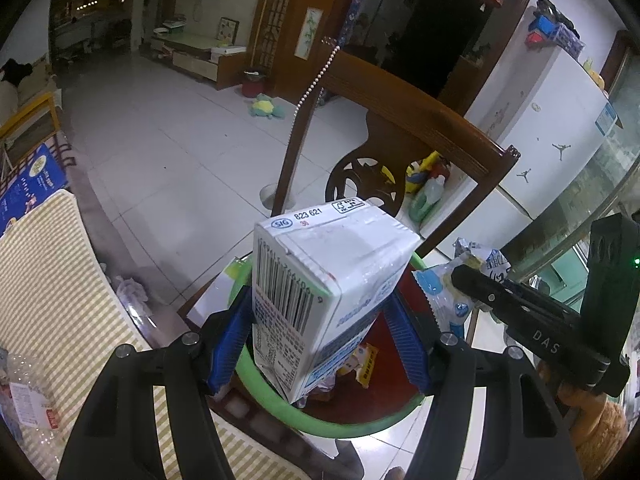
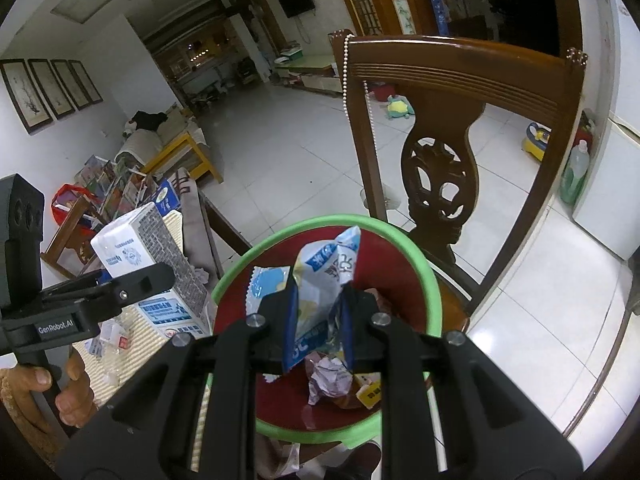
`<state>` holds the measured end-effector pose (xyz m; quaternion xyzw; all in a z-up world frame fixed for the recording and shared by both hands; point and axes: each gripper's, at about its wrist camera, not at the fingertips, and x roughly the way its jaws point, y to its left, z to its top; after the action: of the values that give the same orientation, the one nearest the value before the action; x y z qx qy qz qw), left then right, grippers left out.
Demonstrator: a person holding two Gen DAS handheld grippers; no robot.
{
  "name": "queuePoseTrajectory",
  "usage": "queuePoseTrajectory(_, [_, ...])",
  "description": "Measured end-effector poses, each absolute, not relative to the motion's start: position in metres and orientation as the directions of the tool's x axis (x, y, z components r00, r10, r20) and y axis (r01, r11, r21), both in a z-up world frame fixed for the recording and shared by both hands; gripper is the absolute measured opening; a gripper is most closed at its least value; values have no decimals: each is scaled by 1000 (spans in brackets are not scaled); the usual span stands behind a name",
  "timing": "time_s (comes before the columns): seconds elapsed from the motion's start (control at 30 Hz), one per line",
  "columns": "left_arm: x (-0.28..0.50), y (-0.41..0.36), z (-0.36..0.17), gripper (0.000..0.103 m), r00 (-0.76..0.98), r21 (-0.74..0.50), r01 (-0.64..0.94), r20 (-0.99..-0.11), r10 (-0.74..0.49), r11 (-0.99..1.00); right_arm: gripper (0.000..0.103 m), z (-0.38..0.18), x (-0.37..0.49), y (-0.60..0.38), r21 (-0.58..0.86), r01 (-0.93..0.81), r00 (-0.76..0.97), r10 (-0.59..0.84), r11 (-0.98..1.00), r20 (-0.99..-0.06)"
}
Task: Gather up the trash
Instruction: 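Open both tools to drop the carton and wrapper into the bucket, then move both open tools back over the trash on the table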
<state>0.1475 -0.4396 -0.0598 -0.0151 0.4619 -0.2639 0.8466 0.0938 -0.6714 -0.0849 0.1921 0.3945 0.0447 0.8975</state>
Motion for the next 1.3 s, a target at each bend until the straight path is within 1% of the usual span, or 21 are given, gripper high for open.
queuePoseTrajectory(0.47, [150,-447,-64,64,404,-289,449,-779,-480,846,19,-87,96,-673,380,86,678,225,921,-699])
queuePoseTrajectory(0.5, [150,-447,-64,66,398,-294,452,-778,-485,842,22,-87,95,-672,380,89,679,223,921,-700])
queuePoseTrajectory(0.53, [151,-446,-64,70,396,-297,450,-778,-487,842,23,-87,95,-673,378,98,681,215,920,-700])
queuePoseTrajectory(0.57, [150,-445,-64,81,403,-302,445,-773,-489,843,31,-87,94,-674,379,107,683,209,919,-699])
queuePoseTrajectory(0.6, [150,-443,-62,81,410,-306,443,-767,-493,843,38,-86,92,-676,386,121,693,201,914,-693])
queuePoseTrajectory(0.93, [140,-426,-56,81,428,-309,447,-750,-505,839,38,-81,83,-666,362,133,697,173,923,-696])
queuePoseTrajectory(0.97, [139,-423,-56,81,429,-310,447,-749,-505,839,41,-81,83,-664,354,138,695,164,925,-700])
queuePoseTrajectory(1.0, [137,-419,-55,81,431,-312,445,-747,-506,840,54,-81,82,-662,342,152,695,146,927,-704])
queuePoseTrajectory(1.07, [133,-411,-54,81,436,-314,440,-744,-506,841,72,-80,79,-660,333,184,702,114,925,-703])
queuePoseTrajectory(1.17, [125,-393,-53,81,453,-312,425,-740,-498,850,72,-78,76,-655,356,198,704,120,913,-700])
queuePoseTrajectory(1.3, [117,-358,-52,81,479,-318,380,-736,-479,869,72,-74,74,-633,343,180,705,122,922,-698])
